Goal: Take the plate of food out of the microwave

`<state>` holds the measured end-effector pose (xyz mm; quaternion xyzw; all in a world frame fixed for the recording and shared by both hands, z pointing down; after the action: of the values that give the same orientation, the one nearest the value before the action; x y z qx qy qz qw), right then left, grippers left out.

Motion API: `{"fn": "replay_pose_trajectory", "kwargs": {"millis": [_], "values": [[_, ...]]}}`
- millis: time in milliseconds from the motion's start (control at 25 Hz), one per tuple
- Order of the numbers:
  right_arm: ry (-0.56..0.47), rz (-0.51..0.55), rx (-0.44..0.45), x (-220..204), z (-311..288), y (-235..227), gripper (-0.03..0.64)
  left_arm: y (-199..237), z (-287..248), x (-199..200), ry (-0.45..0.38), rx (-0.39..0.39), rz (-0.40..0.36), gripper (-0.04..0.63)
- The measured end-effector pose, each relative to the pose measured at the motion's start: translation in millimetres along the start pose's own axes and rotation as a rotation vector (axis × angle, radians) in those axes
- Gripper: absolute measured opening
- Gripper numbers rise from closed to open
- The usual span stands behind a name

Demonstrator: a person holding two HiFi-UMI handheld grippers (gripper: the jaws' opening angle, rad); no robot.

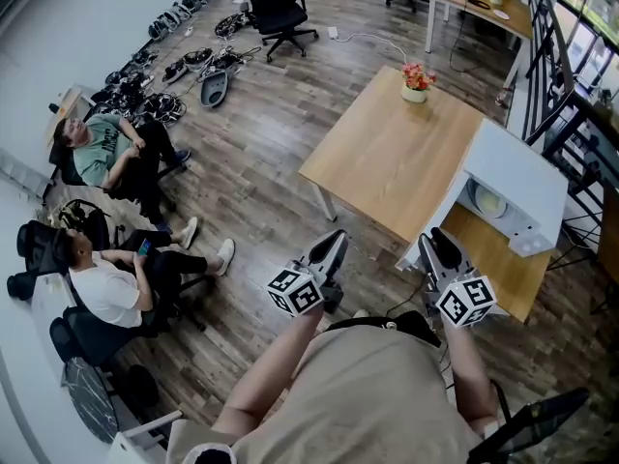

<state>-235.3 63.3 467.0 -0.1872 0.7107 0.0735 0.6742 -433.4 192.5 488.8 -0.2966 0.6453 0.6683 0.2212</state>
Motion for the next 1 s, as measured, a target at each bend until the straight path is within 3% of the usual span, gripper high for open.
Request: {"fn": "replay_pose_trajectory", "kwargs": {"millis": [360,640,1000], "values": [[0.013,-0.037,0.041,1.2,-0.9,-63.2,0.132,-10.1,-48.6,-20.8,-0.024,0.057,0.005,0.002],[0.061,-0.043,0.130,0.6,0.8,-105.4,0.132,-24.7,-75.7,-42.1,-0.081,0.134,0.040,0.002],[0.055,-0.069,0.162,3.5,19.0,-164.6,0.132,-60.8,-123.8,-70.7,-0.077,0.164,0.014,0.002]]}}
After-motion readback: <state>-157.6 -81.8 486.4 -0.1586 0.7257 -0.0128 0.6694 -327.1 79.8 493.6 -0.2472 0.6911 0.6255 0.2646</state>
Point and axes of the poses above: the fingertips, and each gripper's own axes: z backward along the fingers, y to its left, x out of its top, the point moved 4 cm from there along z, backward along the fingers, and after that the axes turned 12 degrees about z, right-handed, at the moved point
